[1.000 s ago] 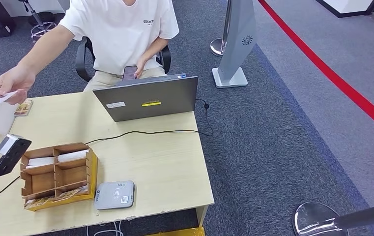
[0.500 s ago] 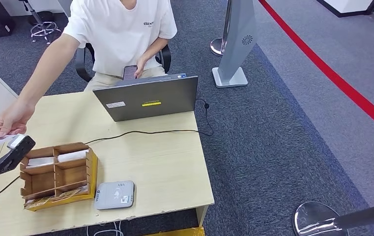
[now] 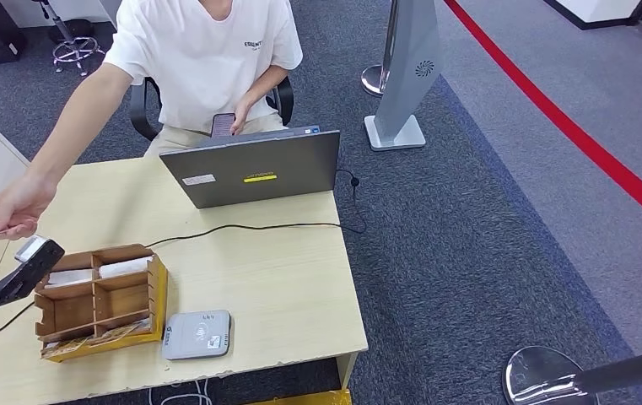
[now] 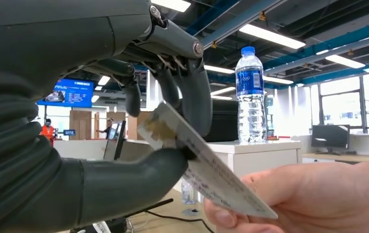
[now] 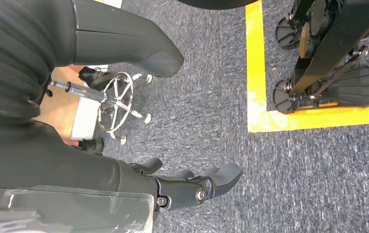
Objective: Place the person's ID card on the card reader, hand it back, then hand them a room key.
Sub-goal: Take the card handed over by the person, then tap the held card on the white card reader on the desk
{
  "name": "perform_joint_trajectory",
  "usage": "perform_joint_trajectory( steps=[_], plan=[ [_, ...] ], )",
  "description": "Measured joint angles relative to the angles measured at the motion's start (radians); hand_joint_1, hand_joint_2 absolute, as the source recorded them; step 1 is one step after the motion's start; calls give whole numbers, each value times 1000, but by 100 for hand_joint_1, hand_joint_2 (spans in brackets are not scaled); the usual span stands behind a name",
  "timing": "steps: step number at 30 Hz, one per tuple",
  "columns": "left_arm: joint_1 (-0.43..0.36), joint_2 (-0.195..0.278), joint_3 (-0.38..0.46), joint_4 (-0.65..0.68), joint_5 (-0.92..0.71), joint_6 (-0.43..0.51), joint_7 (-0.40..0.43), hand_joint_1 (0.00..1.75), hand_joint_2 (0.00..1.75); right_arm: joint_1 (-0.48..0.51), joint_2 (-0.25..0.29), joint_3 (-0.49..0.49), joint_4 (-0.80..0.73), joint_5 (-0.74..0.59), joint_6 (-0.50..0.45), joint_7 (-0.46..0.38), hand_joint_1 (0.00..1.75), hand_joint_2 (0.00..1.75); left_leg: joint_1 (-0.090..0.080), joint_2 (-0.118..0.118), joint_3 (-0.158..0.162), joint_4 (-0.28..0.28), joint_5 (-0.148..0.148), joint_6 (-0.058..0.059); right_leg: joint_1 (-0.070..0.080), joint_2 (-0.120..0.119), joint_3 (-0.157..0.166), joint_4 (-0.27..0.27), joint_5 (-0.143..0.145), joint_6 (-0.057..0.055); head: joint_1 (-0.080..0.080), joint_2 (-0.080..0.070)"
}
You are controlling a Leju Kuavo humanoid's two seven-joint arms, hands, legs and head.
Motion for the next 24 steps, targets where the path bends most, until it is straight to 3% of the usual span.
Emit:
perform_joint_trajectory(
  steps=[24],
  plan=[
    [23, -6, -2, -35, 83, 17, -73, 175, 175, -4, 0, 47, 26, -37, 11, -1, 0, 175, 0, 0, 0, 0, 0, 0, 0, 0, 0, 0, 0, 0, 0, 0]
  ],
)
